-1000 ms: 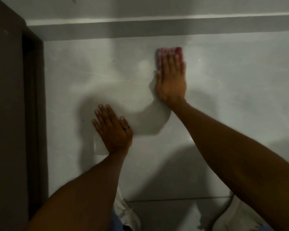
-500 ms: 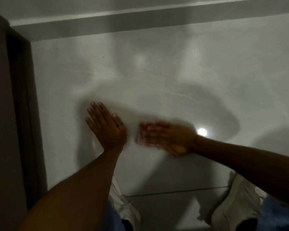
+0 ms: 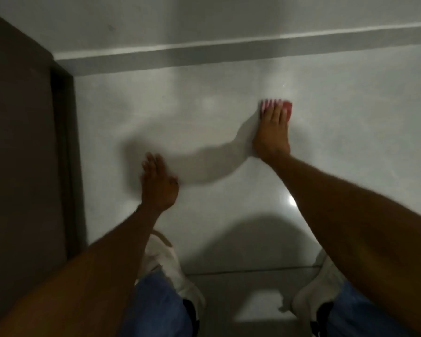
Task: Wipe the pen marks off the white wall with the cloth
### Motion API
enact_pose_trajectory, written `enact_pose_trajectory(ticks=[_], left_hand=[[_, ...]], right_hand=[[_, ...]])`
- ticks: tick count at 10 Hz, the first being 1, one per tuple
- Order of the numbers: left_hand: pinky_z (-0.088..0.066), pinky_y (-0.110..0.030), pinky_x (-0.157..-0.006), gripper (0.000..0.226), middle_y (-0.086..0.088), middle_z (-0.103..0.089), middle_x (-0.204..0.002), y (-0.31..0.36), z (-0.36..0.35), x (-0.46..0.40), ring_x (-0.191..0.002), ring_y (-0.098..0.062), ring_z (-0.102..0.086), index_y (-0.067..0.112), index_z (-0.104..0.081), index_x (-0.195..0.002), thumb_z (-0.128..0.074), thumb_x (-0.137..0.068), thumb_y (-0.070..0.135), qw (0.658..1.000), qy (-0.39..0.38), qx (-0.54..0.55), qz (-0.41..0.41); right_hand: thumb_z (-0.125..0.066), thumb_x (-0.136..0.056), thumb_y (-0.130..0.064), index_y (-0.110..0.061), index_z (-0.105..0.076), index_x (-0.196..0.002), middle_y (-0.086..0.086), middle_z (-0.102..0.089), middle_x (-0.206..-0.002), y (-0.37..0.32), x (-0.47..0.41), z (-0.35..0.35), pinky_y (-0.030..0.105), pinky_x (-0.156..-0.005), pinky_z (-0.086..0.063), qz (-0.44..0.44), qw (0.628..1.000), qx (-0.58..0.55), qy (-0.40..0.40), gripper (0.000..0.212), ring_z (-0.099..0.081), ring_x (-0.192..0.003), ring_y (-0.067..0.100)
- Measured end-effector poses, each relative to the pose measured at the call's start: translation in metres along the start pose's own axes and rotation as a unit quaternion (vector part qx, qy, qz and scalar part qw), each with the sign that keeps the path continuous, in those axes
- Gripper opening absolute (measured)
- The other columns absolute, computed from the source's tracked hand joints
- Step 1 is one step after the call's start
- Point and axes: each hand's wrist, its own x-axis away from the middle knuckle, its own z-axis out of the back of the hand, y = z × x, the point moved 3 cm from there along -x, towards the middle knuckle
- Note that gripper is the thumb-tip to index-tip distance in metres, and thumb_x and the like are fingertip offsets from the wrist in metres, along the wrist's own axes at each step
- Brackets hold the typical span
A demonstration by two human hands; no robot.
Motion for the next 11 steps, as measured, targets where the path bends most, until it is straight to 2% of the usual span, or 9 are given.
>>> enact_pose_trajectory(ticks=[1,3,4,6,7,8,9,10,11], left_hand=[[-0.03,-0.045,-0.127,0.062,-0.02,-0.032,-0.173,0.018,0.079,0.038,-0.156,-0.037,-0.036,0.001,-0.034,-0.165,-0.047,-0.114,0.033,0.948,-0.184,0.212,0.148],[-0.056,-0.049,-0.105,0.038,-0.004,-0.065,-0.148,0.061,0.216,0.227,-0.134,-0.033,-0.063,0.03,-0.059,-0.146,-0.054,-0.11,0.04,0.797,-0.258,0.496,0.226],[-0.067,-0.029,-0.083,0.039,-0.008,-0.073,-0.137,0.051,0.272,0.288,-0.117,-0.025,-0.075,0.031,-0.064,-0.142,-0.064,-0.107,0.013,0.773,-0.184,0.575,0.196],[-0.061,-0.012,-0.075,0.049,0.02,-0.084,-0.107,-0.037,0.419,0.293,-0.094,0.006,-0.078,0.037,-0.074,-0.122,-0.086,-0.087,0.006,0.799,0.118,0.573,0.14],[-0.061,-0.011,-0.087,0.05,0.033,-0.078,-0.113,-0.073,0.471,0.252,-0.104,0.01,-0.074,0.047,-0.071,-0.124,-0.075,-0.097,0.006,0.82,0.238,0.516,0.064],[-0.065,-0.025,-0.093,0.059,0.025,-0.079,-0.107,-0.095,0.497,0.192,-0.102,0.005,-0.074,0.029,-0.068,-0.133,-0.063,-0.095,-0.015,0.835,0.277,0.475,0.015],[-0.063,-0.047,-0.097,0.063,-0.001,-0.074,-0.115,-0.1,0.502,0.145,-0.099,-0.004,-0.072,0.011,-0.066,-0.144,-0.064,-0.084,-0.008,0.918,0.237,0.318,-0.007],[-0.056,-0.058,-0.105,0.07,-0.024,-0.062,-0.143,-0.092,0.498,0.13,-0.13,-0.041,-0.063,0.018,-0.06,-0.152,-0.07,-0.083,0.019,0.967,0.194,0.156,0.048],[-0.043,-0.064,-0.118,0.072,-0.029,-0.043,-0.162,-0.06,0.493,0.163,-0.152,-0.051,-0.04,0.01,-0.05,-0.158,-0.074,-0.091,0.015,0.95,0.299,0.084,0.026]], right_hand=[[-0.058,-0.105,-0.019,-0.003,-0.046,-0.153,0.022,-0.064,-0.132,-0.022,0.083,0.026,0.058,-0.101,-0.061,-0.071,0.955,-0.251,-0.139,0.053,-0.073,-0.108,0.039],[-0.044,-0.11,-0.012,-0.003,-0.077,-0.122,0.021,-0.081,-0.114,-0.13,0.269,0.126,0.046,-0.099,-0.064,-0.255,0.546,-0.759,-0.247,0.037,-0.078,-0.106,0.035],[-0.056,-0.094,-0.008,-0.001,-0.069,-0.135,0.025,-0.079,-0.112,-0.192,0.324,0.182,0.045,-0.081,-0.07,-0.23,0.469,-0.793,-0.314,0.044,-0.08,-0.094,0.037],[-0.075,-0.098,-0.013,-0.013,-0.072,-0.129,0.002,-0.078,-0.117,-0.348,0.3,0.303,0.021,-0.081,-0.061,0.093,0.81,-0.556,-0.162,0.031,-0.076,-0.108,0.023],[-0.077,-0.097,-0.028,-0.017,-0.071,-0.131,-0.001,-0.077,-0.115,-0.434,0.263,0.33,0.024,-0.087,-0.046,0.28,0.878,-0.382,-0.064,0.036,-0.068,-0.102,0.016],[-0.063,-0.097,-0.033,-0.021,-0.068,-0.131,0.008,-0.076,-0.123,-0.503,0.226,0.331,0.046,-0.106,-0.041,0.393,0.905,-0.158,0.039,0.036,-0.064,-0.124,0.035],[-0.062,-0.091,-0.019,-0.012,-0.068,-0.12,0.014,-0.066,-0.128,-0.526,0.201,0.318,0.056,-0.119,-0.029,0.377,0.922,0.061,0.054,0.031,-0.05,-0.133,0.04],[-0.062,-0.088,-0.014,-0.007,-0.067,-0.126,0.016,-0.059,-0.142,-0.51,0.2,0.323,0.05,-0.119,-0.029,0.367,0.925,0.052,0.084,0.039,-0.046,-0.14,0.038],[-0.058,-0.094,-0.021,-0.01,-0.065,-0.138,0.015,-0.06,-0.148,-0.448,0.23,0.338,0.045,-0.111,-0.035,0.375,0.912,-0.068,0.152,0.046,-0.05,-0.143,0.036]])
